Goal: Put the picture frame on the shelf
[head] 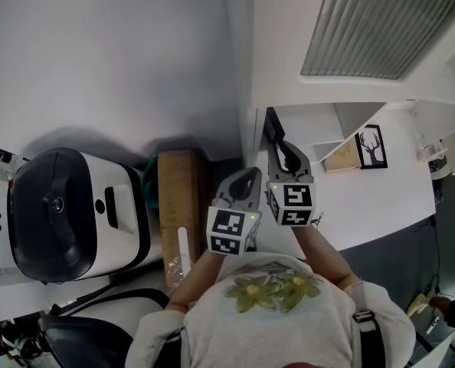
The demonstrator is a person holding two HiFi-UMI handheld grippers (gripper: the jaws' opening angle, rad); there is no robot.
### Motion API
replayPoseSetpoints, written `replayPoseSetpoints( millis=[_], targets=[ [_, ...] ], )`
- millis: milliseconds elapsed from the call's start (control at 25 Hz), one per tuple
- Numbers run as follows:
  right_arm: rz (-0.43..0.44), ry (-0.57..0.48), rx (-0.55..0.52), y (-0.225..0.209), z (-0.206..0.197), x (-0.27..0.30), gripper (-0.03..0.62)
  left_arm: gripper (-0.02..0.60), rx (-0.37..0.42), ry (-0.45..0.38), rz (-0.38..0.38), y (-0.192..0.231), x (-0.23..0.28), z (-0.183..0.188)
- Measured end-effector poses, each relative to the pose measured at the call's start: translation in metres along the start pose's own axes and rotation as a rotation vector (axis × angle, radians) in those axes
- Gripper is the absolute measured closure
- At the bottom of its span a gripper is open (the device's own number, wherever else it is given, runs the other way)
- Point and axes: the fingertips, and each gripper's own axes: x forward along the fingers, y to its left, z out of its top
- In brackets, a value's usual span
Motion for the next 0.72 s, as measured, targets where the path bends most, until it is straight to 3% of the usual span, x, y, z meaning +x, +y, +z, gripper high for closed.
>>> replayPoseSetpoints(
  millis=[400, 720],
  targets=[
    [0.067, -0.021, 0.008, 0.007, 0.008, -0.004, 0.505, 0.552, 0.004, -0.003, 0.012, -0.001, -0.005, 0.002],
    [0.054, -0.039, 0.011, 0.005, 0.008, -0.026, 0.485, 0.552, 0.014, -0.015, 0.016, -0.009, -0.011, 0.005]
  ],
)
